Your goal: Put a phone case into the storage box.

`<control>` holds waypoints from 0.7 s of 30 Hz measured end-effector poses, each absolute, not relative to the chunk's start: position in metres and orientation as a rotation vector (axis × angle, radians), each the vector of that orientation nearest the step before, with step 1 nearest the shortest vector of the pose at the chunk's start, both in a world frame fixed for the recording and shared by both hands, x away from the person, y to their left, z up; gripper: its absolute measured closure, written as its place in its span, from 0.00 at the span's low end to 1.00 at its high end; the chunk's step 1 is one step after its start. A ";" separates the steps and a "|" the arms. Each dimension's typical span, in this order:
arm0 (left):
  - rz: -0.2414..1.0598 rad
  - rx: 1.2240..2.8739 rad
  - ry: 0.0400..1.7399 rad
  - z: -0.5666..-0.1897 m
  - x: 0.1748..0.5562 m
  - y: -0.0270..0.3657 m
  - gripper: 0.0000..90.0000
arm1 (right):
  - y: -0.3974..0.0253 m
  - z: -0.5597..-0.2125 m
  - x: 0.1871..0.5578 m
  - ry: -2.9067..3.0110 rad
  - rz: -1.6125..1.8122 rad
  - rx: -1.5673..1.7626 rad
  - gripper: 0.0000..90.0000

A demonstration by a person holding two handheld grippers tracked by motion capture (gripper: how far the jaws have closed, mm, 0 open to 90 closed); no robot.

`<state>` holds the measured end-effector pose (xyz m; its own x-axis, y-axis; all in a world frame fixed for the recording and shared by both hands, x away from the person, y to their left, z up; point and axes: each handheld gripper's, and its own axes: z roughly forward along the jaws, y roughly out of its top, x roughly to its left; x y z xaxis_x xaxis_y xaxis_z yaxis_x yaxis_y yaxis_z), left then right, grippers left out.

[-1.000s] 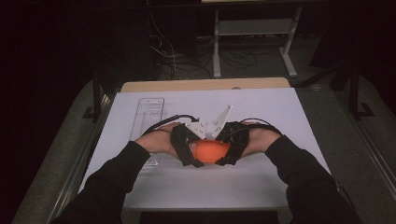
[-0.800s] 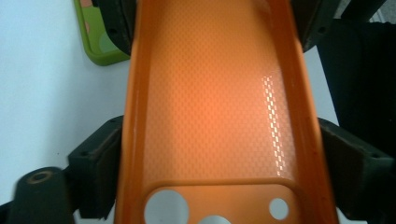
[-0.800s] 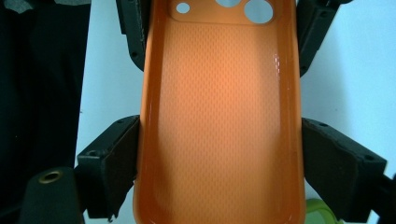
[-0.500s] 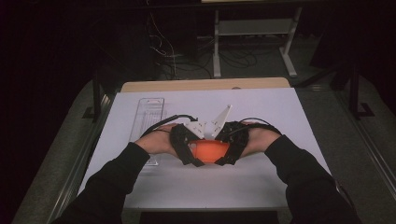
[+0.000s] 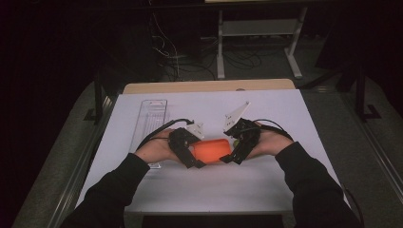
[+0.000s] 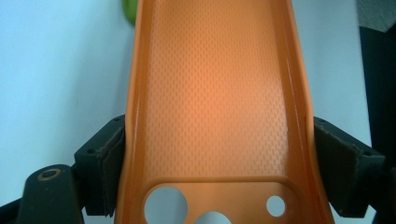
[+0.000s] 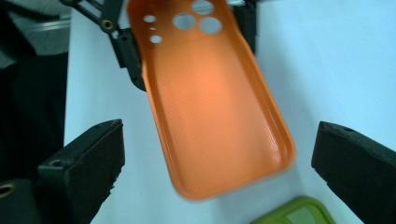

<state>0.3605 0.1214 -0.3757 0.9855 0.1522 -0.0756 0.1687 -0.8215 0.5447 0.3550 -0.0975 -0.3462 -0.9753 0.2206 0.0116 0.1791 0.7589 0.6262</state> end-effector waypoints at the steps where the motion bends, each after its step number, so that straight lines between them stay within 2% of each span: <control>1: -0.039 2.544 0.272 -0.377 0.360 0.122 0.18 | -0.100 -0.348 0.355 2.875 1.032 0.348 0.02; 10: 0.079 2.534 0.453 -0.381 0.354 0.125 0.18 | -0.125 -0.364 0.351 2.760 1.071 0.704 0.01; 21: 0.142 2.499 0.634 -0.387 0.351 0.128 0.18 | -0.137 -0.387 0.337 2.624 1.150 0.981 0.00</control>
